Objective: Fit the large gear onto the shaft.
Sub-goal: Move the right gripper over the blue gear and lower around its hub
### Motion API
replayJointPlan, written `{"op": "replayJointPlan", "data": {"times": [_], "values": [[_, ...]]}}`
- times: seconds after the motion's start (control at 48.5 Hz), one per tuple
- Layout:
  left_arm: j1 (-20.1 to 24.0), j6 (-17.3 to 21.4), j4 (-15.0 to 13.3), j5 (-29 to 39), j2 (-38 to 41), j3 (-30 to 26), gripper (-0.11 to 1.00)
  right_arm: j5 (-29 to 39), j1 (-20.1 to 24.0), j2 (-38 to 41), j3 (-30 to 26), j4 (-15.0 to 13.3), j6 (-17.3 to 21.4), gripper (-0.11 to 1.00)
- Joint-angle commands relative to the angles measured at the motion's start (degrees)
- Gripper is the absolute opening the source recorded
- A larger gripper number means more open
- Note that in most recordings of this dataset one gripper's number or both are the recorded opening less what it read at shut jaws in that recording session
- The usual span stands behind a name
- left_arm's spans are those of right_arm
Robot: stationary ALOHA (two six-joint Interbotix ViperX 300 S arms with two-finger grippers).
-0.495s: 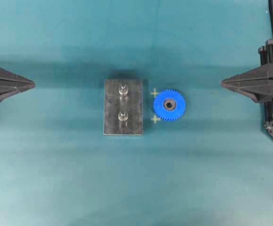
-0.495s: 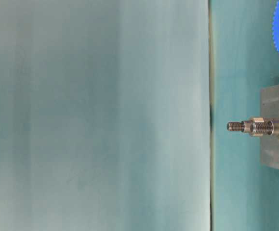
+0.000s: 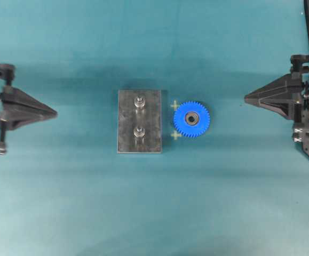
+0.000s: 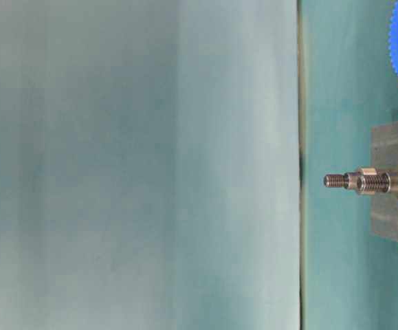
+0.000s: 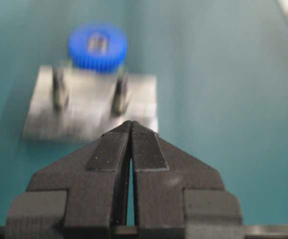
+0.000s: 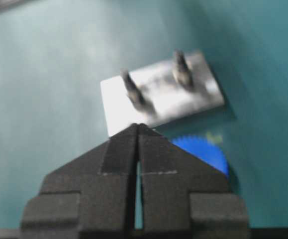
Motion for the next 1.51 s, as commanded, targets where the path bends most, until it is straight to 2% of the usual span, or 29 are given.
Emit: {"op": "replayJointPlan", "data": {"times": [0.0,0.186,0.351,0.598,0.722,0.825,1.011,1.114,1.279,1.485], "values": [[0.2,0.7,0.1,1.4,2.5,-2.5,0.00,3.2,-2.5,2.6,-3.6,0.7,2.8,0.01],[0.2,1.4,0.2,1.6,9.4,-4.9,0.00,7.3,-4.8,8.9,-6.2,-0.9,3.6,0.01],[0.2,1.8,0.2,1.6,14.9,-7.4,0.00,8.3,-4.9,15.9,-7.4,0.0,4.7,0.01],[0.3,2.0,0.4,1.1,21.4,-10.5,0.00,10.2,-5.1,25.0,-11.9,-0.4,3.9,0.01],[0.2,2.0,0.4,1.1,23.6,-11.7,0.00,14.9,-5.5,31.4,-15.2,-1.1,3.4,0.03],[0.3,2.0,0.4,1.1,24.3,-12.3,0.00,18.5,-5.9,37.0,-18.9,-1.1,3.3,0.19],[0.2,2.0,0.4,1.1,24.7,-11.7,0.00,24.5,-7.0,47.6,-26.5,-2.9,3.3,0.73],[0.2,2.0,0.4,1.1,24.8,-11.5,0.00,28.5,-7.1,53.3,-30.8,-4.2,3.3,0.95],[0.1,2.0,0.4,1.1,24.9,-11.2,0.00,32.6,-7.0,59.8,-36.2,-5.2,2.8,0.93],[0.1,2.0,0.4,1.1,24.8,-11.1,0.00,33.1,-7.1,61.3,-37.3,-6.3,2.3,0.93]]}}
